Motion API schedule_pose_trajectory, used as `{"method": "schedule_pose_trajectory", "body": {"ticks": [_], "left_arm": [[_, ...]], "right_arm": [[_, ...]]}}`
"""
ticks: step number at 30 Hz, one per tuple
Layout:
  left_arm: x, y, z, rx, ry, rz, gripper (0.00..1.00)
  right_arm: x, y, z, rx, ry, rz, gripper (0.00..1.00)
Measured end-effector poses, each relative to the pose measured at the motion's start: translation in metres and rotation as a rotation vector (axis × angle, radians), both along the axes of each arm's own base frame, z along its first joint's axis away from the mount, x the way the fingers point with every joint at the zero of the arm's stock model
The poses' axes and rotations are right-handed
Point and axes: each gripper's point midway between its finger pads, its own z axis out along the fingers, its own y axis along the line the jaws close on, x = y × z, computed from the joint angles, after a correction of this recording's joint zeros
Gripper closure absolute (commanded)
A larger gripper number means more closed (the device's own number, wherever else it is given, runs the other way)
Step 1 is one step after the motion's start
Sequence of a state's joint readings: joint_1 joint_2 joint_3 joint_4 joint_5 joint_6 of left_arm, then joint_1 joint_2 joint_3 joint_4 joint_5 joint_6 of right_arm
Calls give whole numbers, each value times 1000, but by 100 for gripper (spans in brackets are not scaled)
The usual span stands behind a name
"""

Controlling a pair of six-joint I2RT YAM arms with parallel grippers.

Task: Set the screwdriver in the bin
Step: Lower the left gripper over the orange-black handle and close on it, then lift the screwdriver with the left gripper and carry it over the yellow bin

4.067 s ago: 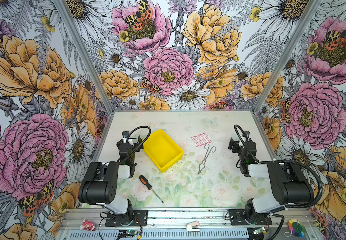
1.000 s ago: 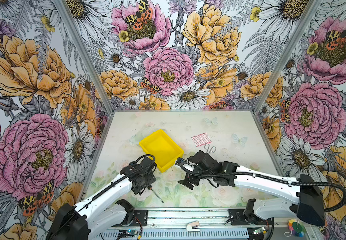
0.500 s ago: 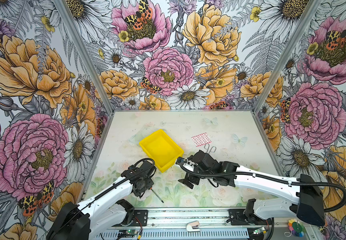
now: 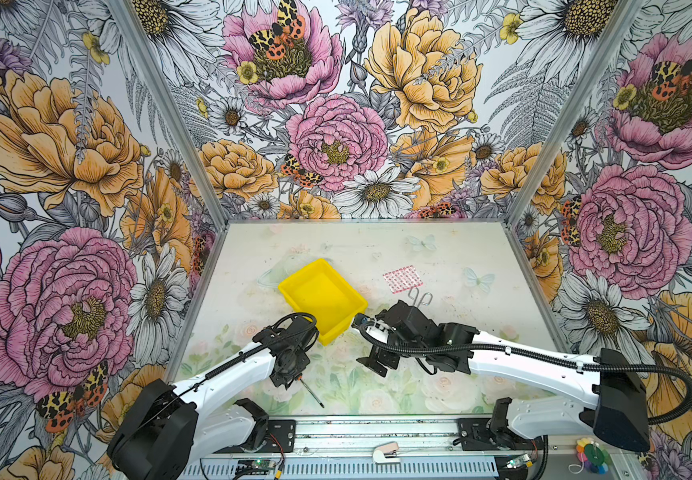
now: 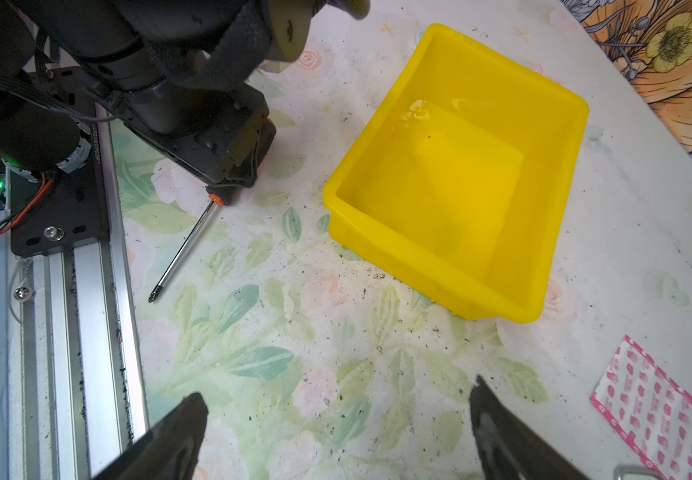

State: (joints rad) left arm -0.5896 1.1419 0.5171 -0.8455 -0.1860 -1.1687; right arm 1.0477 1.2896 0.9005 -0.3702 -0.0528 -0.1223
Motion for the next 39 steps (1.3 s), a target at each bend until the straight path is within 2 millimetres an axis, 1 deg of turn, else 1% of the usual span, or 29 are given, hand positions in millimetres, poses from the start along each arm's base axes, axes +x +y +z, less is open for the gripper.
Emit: {"method": "schedule_pose_trajectory", "body": {"ticks": [6,8,10,13,14,20,23,26,28,30,33,35,39], "left_arm": [[2,0,2,10,-7,-14,98],[9,-1,10,6,-40,-21,100],[19,-4,24,-9,-91,-28,100],[39,-7,52,-32,-181,-27,100],[46,-6,63,-37,-212,-24,100],[79,3,113,-44,-328,-14,100],[98,3,138,-38,-370,-29,100],[123,-2,158,-24,-392,-59,100],[140,-8,166,-9,-395,-85,100],[157,-15,169,5,-388,-114,100],[182,-23,164,24,-367,-138,100],[197,-26,152,28,-345,-137,100],[215,-33,122,18,-287,-141,100]], "right_arm": [[3,-3,7,15,-15,-13,0],[4,-4,10,23,-19,-18,1],[6,-6,13,31,-22,-25,1],[12,-10,18,44,-23,-51,1],[15,-13,19,49,-20,-66,0],[33,-26,27,82,-12,-143,1],[39,-31,30,93,-10,-168,0],[44,-35,30,96,-5,-188,1],[46,-37,30,100,0,-201,0],[49,-39,30,105,7,-216,1],[54,-43,31,111,12,-236,1],[57,-46,33,119,13,-254,0],[64,-52,35,129,20,-288,1]]}}
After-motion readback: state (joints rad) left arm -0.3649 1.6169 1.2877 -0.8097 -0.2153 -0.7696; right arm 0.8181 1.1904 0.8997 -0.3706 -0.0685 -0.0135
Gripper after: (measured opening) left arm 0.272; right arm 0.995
